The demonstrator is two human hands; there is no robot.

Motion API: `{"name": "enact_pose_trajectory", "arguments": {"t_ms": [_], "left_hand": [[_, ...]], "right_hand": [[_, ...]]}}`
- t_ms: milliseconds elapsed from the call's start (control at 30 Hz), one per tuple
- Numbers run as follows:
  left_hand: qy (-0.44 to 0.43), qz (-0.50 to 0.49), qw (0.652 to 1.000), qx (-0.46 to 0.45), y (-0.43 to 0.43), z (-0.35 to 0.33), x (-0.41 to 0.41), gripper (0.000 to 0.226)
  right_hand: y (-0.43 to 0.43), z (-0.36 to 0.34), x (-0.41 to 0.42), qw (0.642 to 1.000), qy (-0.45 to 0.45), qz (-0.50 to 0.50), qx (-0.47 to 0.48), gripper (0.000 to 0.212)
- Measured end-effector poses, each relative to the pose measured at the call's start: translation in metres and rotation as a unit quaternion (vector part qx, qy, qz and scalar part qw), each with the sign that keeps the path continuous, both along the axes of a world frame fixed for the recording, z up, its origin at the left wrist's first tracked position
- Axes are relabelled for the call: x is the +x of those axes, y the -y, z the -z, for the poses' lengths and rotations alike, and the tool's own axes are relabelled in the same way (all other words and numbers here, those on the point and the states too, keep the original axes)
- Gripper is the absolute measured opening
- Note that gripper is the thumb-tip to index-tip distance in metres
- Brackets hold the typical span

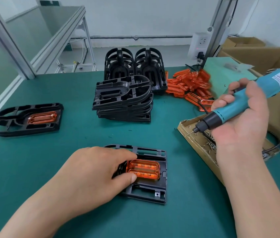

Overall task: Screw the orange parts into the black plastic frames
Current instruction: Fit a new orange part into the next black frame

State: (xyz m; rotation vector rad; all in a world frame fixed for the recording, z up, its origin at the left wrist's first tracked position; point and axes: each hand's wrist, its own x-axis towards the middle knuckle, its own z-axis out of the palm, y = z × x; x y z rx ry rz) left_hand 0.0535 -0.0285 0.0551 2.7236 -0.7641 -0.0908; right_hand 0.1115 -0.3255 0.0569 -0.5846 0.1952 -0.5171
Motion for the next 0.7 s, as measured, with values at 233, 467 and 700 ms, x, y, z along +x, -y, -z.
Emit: {"name": "enact_pose_trajectory", "arguments": {"t_ms": [233,467,700], "left_hand": [[0.012,0.006,1.0,-0.021,-0.001,0.0,-0.001,0.04],[0.089,0.059,0.994,0.01,0.011,0.008,-0.001,0.031],[0.119,0.086,0.989,0.016,0.017,0.013,0.0,0.012]], "right_hand": [[-0.001,0.0,-0.003,1.0,-0.001,0.004,-0.004,0.019],[-0.001,-0.001,-0.001,1.0,0.004,0.0,0.007,0.016],[-0.001,0.0,-0.001,1.0,0.002,0.0,0.006,0.015]]}}
